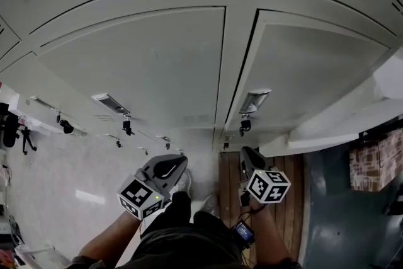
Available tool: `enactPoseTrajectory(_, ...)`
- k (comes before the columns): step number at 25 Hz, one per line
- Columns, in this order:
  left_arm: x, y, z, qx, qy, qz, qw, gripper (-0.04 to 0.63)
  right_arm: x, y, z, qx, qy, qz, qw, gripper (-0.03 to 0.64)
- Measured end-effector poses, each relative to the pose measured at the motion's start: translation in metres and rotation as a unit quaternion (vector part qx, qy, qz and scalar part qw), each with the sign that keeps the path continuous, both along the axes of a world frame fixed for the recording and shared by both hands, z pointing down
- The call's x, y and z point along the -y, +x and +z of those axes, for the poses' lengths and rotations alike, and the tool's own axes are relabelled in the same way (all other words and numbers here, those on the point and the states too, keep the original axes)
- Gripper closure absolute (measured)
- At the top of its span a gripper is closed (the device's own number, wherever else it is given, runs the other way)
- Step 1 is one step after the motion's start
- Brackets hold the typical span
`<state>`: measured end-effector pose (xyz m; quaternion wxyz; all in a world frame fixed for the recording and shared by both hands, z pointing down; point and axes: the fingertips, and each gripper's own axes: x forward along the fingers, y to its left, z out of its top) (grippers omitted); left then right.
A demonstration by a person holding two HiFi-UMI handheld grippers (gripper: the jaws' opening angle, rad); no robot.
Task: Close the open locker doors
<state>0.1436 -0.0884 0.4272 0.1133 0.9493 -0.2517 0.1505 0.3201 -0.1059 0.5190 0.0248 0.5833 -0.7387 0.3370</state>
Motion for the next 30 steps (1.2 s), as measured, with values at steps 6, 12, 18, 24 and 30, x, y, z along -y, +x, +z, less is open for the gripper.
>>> enactPoseTrajectory(6, -0.022, -0.010, 0.003, 0.016, -0.005, 0.015, 0.9997, 0.586, -0.036, 0.009, -0.009, 0.012, 0.016, 0.014, 1.000, 0.586)
enactPoseTrajectory(12, -0.051, -0.025, 0.004, 0.005, -0.009, 0.038, 0.9992, 0.586, -0.065, -0.017, -0.037, 0.003, 0.048, 0.005, 0.999, 0.584)
enactPoseTrajectory(18, -0.086, -0.088, -0.013, -0.037, 0.005, 0.043, 0.9984, 0.586, -0.099, -0.104, -0.080, -0.028, 0.083, -0.018, 0.996, 0.585)
enactPoseTrajectory(24, -0.161, -0.045, -0.025, -0.070, 0.031, 0.038, 0.9964, 0.586, -0.182, -0.086, -0.090, -0.031, 0.098, -0.033, 0.994, 0.586)
enactPoseTrajectory(30, -0.190, -0.007, -0.036, -0.084, 0.060, -0.007, 0.9947, 0.586, -0.217, -0.062, -0.102, -0.025, 0.118, -0.093, 0.988, 0.586)
